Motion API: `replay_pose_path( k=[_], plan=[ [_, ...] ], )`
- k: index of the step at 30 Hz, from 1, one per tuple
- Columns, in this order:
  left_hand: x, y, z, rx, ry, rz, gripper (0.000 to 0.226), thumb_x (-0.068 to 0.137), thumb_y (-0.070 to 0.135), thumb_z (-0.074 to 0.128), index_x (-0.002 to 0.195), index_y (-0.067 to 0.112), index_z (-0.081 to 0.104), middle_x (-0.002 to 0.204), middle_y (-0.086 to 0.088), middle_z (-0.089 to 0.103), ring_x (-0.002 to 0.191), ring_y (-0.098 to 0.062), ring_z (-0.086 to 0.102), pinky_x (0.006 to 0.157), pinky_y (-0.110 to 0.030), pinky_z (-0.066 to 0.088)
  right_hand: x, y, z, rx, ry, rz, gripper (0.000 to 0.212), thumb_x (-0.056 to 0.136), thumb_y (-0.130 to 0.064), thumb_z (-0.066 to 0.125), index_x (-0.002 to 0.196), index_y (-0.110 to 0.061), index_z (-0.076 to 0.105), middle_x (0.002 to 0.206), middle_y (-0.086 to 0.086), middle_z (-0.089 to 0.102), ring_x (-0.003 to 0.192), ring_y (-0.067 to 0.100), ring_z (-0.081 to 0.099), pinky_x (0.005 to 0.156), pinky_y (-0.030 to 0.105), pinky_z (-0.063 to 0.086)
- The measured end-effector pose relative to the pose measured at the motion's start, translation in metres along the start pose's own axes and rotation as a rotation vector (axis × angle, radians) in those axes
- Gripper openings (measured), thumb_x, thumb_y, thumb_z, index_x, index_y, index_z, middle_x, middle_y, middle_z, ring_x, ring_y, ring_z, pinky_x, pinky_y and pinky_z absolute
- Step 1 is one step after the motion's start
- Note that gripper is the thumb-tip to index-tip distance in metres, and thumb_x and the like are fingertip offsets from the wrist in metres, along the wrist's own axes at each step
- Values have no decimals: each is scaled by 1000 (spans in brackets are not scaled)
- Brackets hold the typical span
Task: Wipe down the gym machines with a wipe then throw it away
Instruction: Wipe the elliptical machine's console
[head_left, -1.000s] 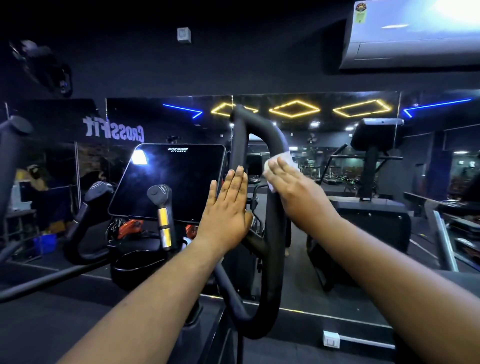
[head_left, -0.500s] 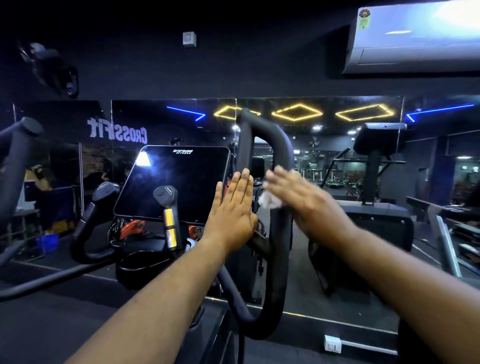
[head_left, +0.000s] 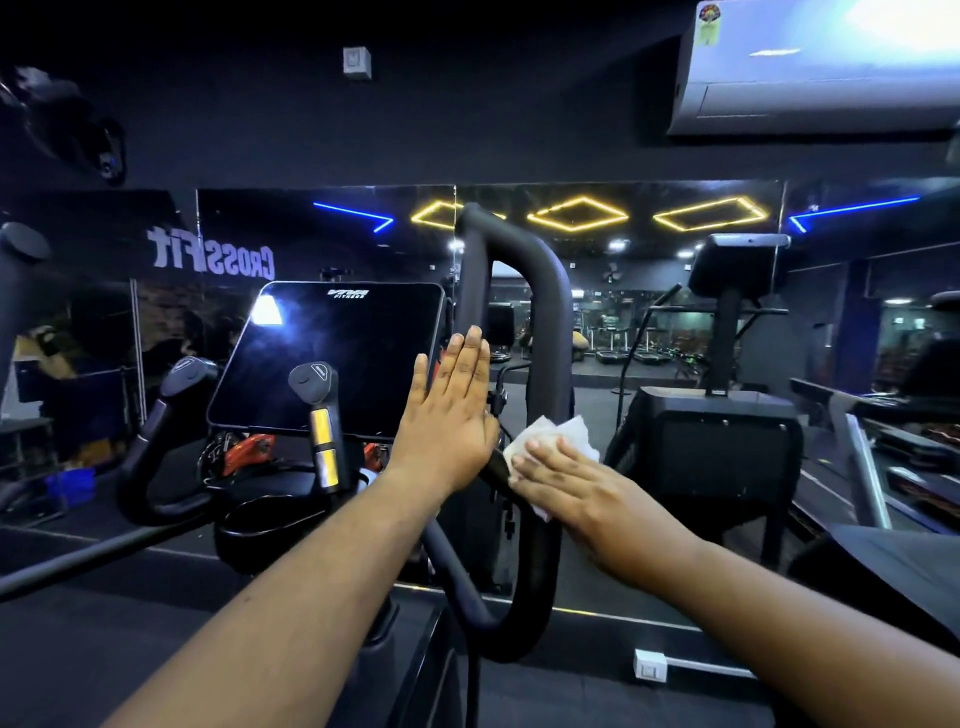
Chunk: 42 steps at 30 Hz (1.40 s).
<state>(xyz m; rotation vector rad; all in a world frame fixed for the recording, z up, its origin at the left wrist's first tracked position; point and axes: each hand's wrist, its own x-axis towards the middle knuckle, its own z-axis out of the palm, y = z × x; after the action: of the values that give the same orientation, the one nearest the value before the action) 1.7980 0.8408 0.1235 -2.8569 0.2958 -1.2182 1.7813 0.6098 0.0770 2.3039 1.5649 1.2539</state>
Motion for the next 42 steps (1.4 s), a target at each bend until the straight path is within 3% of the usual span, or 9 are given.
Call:
replay_pose_path(
  k=[4,8,17,22,27,32,36,39,42],
  plan=[
    [1,1,0,18,-4,-8,74,95,41,4,153,16,-34,159,0,-44,149,-16,-37,124,-49,-17,11,12,-30,13,35,-50,44,101,1,47,144,-6,53,152,11,50,147,26,38,121,47,30],
    [-1,3,-2,-14,-10,-18,75,103,37,23,154,18,-29,163,1,-37,151,-16,-33,125,-50,-15,45,32,-56,-10,267,170,47,98,5,48,144,-3,52,153,13,48,149,28,35,123,49,27],
    [-32,2,9,-98,-34,-10,71,99,51,1,157,19,-26,162,3,-37,151,-13,-30,124,-47,-18,-25,-50,38,51,143,202,44,104,-9,36,146,-6,51,156,9,42,151,29,28,120,55,29],
    [-49,4,10,-138,-61,17,70,105,53,7,158,20,-24,163,4,-37,150,-10,-32,124,-46,-19,-64,-92,55,47,29,80,48,98,-3,48,147,-7,50,156,9,44,153,28,24,123,51,21],
    [-55,-5,6,-65,-65,76,79,95,63,-5,158,19,-23,165,4,-33,151,-9,-30,124,-47,-17,-80,-109,44,157,-88,-48,45,103,-15,58,148,-13,50,155,1,47,152,19,28,121,44,30],
    [-41,-18,-14,52,-112,96,93,83,71,-8,155,16,-29,161,1,-40,149,-13,-35,123,-52,-18,5,-62,-29,355,176,245,39,101,-18,51,139,-19,61,144,-6,58,133,5,53,109,25,45],
    [-23,-31,-20,31,-104,77,112,76,90,6,155,18,-29,161,3,-40,149,-12,-35,123,-53,-18,97,-7,-81,333,104,487,40,94,-14,56,130,-28,68,122,-9,72,110,9,67,92,25,52],
    [-22,-38,-15,68,-107,86,120,65,97,-17,154,18,-31,160,4,-40,149,-13,-35,122,-55,-19,155,35,-105,295,63,553,35,97,-10,56,123,-25,73,117,-11,72,108,8,66,87,15,44],
    [-25,-37,-7,54,-59,113,117,82,95,3,163,11,0,171,-4,-7,158,-23,0,121,-58,0,202,71,-121,195,203,604,37,95,-6,55,122,-22,72,118,-1,73,109,18,67,86,20,45]
  ],
)
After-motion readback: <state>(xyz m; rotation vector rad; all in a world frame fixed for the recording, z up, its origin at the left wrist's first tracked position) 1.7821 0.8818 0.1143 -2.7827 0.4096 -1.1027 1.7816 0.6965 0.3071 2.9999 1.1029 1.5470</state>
